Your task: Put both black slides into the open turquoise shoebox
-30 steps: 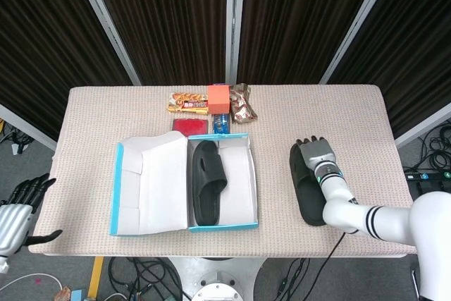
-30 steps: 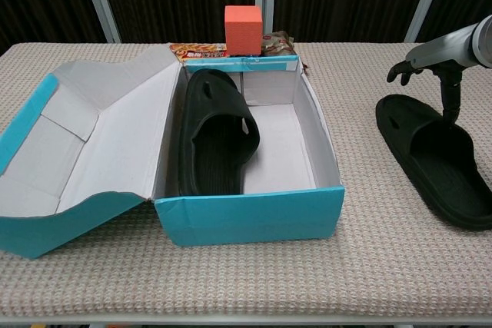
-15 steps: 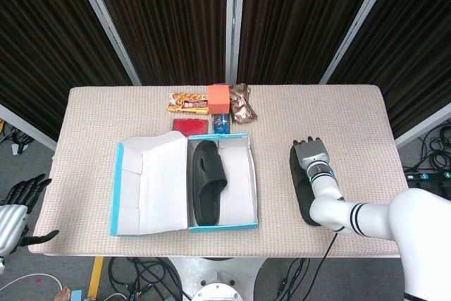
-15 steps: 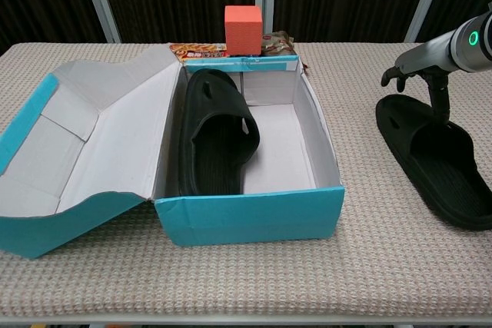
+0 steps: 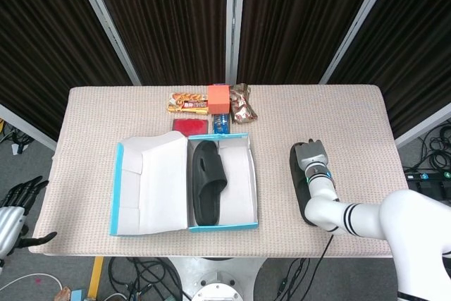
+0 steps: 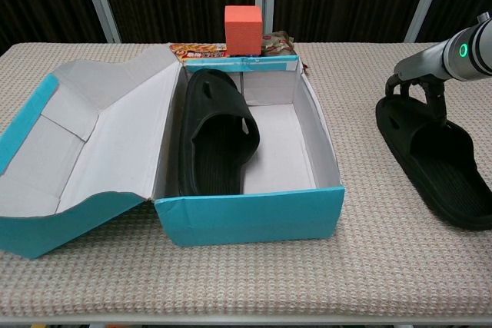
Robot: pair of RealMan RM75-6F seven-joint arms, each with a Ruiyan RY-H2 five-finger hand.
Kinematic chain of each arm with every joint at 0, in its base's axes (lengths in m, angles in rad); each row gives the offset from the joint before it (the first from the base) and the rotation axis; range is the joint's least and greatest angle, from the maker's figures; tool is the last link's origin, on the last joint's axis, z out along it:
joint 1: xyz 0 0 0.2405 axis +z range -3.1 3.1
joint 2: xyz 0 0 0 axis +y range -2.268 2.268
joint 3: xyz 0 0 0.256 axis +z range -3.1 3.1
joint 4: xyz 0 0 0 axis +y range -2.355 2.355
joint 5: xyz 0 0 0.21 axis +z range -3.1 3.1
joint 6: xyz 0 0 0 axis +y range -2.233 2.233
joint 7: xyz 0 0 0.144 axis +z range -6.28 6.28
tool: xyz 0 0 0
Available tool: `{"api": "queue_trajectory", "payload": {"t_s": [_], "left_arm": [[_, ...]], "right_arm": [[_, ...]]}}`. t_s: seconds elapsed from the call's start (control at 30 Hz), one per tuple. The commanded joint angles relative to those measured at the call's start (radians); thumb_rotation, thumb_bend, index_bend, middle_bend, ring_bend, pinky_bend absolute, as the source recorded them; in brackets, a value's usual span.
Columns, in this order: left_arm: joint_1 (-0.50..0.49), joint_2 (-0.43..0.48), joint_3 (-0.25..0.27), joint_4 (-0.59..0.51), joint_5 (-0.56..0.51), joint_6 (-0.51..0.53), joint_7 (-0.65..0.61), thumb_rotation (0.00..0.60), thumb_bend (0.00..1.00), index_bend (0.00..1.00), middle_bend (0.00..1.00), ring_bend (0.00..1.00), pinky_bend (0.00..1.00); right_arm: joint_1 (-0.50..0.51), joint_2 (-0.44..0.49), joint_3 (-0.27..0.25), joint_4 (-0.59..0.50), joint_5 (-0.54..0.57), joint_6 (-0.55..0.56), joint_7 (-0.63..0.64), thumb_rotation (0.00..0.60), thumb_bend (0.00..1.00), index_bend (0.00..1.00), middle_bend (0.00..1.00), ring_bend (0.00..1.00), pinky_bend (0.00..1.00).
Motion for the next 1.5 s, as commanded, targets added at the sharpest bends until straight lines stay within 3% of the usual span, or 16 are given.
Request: {"api": "queue_trajectory", "payload": {"t_s": [0.03,0.6,0.9,1.3,1.5], "left_arm": [[-0.001,-0.001,-0.001,0.0,0.0,-0.002,-0.002,0.6,0.02,0.08,0.02,0.0,0.0],[-0.003,0.011,0.0,-0.004,-0.005,-0.012,-0.033,0.6,0.02,0.08,0.02,0.0,0.0],[-0.007,0.011,0.002,-0.008,-0.002,-0.021,-0.027,0.6,0.02,0.08,0.02,0.0,0.0],[-0.015,0.014,0.002,-0.025,0.001,-0.032,-0.01,0.6,0.02,0.08,0.02,0.0,0.0],[-0.02,0.018,0.002,-0.038,0.005,-0.035,0.003,0.6,0.02,0.08,0.02,0.0,0.0]], "right_arm": [[-0.006,-0.009,0.005,0.006,-0.002,0.007,-0.006,0.6,0.09,0.16,0.2,0.09,0.2],[-0.062,-0.028,0.056,0.015,-0.065,0.072,-0.015,0.6,0.13,0.36,0.33,0.22,0.33],[-0.098,-0.006,0.082,-0.014,-0.129,0.103,-0.008,0.6,0.15,0.46,0.41,0.31,0.46],[-0.197,0.078,0.14,-0.062,-0.271,0.081,0.137,0.6,0.26,0.53,0.46,0.36,0.55],[-0.267,0.169,0.185,-0.13,-0.404,0.074,0.269,0.6,0.27,0.54,0.47,0.37,0.56]]}}
